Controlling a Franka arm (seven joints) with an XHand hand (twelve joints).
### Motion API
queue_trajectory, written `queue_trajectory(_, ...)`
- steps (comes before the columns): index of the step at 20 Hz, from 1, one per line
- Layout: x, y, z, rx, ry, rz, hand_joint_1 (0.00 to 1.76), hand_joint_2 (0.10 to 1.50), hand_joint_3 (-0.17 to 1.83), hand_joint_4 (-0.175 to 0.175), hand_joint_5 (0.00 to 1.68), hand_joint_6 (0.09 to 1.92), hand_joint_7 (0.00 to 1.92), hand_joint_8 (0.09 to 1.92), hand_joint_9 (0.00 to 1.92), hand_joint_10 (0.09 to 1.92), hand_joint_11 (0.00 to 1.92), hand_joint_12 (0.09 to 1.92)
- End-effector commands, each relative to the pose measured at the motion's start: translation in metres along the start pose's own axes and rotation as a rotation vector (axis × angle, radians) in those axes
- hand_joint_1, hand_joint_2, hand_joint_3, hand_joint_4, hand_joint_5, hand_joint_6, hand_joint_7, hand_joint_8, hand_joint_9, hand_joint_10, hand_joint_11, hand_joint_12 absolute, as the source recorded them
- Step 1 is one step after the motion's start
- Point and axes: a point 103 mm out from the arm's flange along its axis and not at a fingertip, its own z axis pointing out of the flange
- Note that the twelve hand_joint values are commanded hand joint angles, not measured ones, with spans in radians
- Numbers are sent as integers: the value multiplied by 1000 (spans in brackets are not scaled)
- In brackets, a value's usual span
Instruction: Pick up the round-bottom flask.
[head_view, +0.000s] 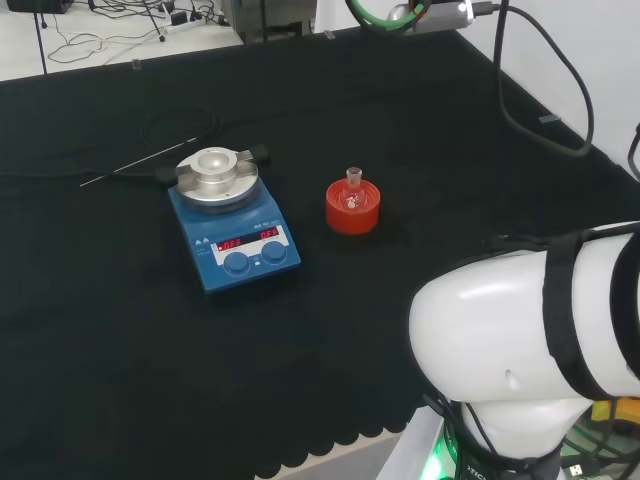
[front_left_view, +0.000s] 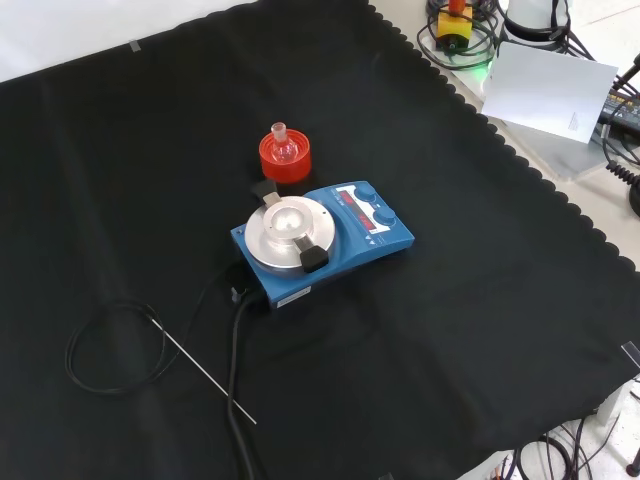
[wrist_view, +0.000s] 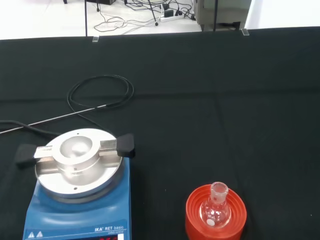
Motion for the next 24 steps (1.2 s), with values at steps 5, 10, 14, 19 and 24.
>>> queue_trajectory(5,-47,9,19,-7,69,47,325,1168,395,-11,398,499,89,626,194,701,0,1366)
queue_trajectory(10,-69,28,51,29,88,90,340,1162,383,-11,400,495,93,624,199,699,0,1367)
queue_trajectory(14,-86,53,83,63,121,111,357,1156,374,-12,404,492,97,622,204,698,0,1368)
queue_trajectory(19,-103,93,129,51,175,108,392,1140,361,-14,410,487,109,624,212,699,0,1370)
queue_trajectory(24,-108,121,179,71,240,113,560,1024,350,-12,457,457,155,643,277,709,0,1395)
